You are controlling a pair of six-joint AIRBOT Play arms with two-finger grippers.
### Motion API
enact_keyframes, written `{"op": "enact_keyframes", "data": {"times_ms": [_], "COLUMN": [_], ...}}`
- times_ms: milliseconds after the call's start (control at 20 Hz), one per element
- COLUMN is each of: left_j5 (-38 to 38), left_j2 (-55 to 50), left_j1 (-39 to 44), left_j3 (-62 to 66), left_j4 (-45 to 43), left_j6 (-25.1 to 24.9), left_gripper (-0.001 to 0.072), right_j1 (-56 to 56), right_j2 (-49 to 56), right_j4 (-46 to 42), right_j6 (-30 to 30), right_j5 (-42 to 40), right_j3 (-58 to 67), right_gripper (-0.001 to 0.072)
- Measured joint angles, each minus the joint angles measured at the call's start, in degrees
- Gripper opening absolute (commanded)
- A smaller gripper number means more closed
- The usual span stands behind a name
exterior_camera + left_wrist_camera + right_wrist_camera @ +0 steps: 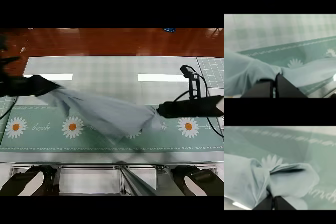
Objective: Fold the shirts.
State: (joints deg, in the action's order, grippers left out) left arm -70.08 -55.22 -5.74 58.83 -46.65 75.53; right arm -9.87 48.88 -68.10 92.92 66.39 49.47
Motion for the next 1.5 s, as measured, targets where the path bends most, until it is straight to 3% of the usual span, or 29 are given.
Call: {"op": "enact_keyframes", "data": {"times_ms": [200, 250, 300, 350, 600, 850, 1050, 1300, 1500], "left_j5": [7.48, 8.50, 9.07, 9.25, 0.39, -7.17, -4.66, 4.52, 9.31], "left_j2": [-18.40, -22.91, -26.95, -30.27, -39.26, -35.15, -29.66, -29.11, -31.39], "left_j1": [5.31, 6.45, 7.37, 8.02, 5.95, -3.32, -5.88, -5.05, -2.78], "left_j3": [3.34, 5.20, 7.30, 9.49, 23.21, 25.46, 11.93, -3.19, -6.45], "left_j4": [0.87, 1.75, 2.99, 4.20, 1.44, -9.94, -9.68, 3.34, 12.68], "left_j6": [-1.62, -1.86, -2.05, -2.10, 0.04, 5.09, 5.79, -0.48, -6.08], "left_gripper": [0.0028, 0.0100, 0.0375, 0.0504, 0.0502, 0.0502, 0.0501, 0.0502, 0.0502], "right_j1": [9.18, 10.91, 12.41, 13.51, 20.13, 33.83, 39.91, 37.70, 31.93], "right_j2": [13.25, 16.59, 20.02, 22.95, 31.41, 27.21, 18.14, 8.09, 5.31], "right_j4": [6.88, 9.11, 11.69, 13.84, 18.73, 14.23, 10.67, 14.71, 16.09], "right_j6": [-5.16, -6.64, -8.07, -9.18, -11.80, -11.93, -11.34, -14.36, -14.93], "right_j5": [-8.00, -8.85, -9.84, -10.54, -7.26, 1.38, 1.75, -0.26, -0.46], "right_j3": [2.99, 4.37, 6.05, 7.78, 20.41, 27.06, 12.72, -10.21, -17.99], "right_gripper": [0.0021, 0.0095, 0.0357, 0.0414, 0.0407, 0.0404, 0.0403, 0.0403, 0.0403]}}
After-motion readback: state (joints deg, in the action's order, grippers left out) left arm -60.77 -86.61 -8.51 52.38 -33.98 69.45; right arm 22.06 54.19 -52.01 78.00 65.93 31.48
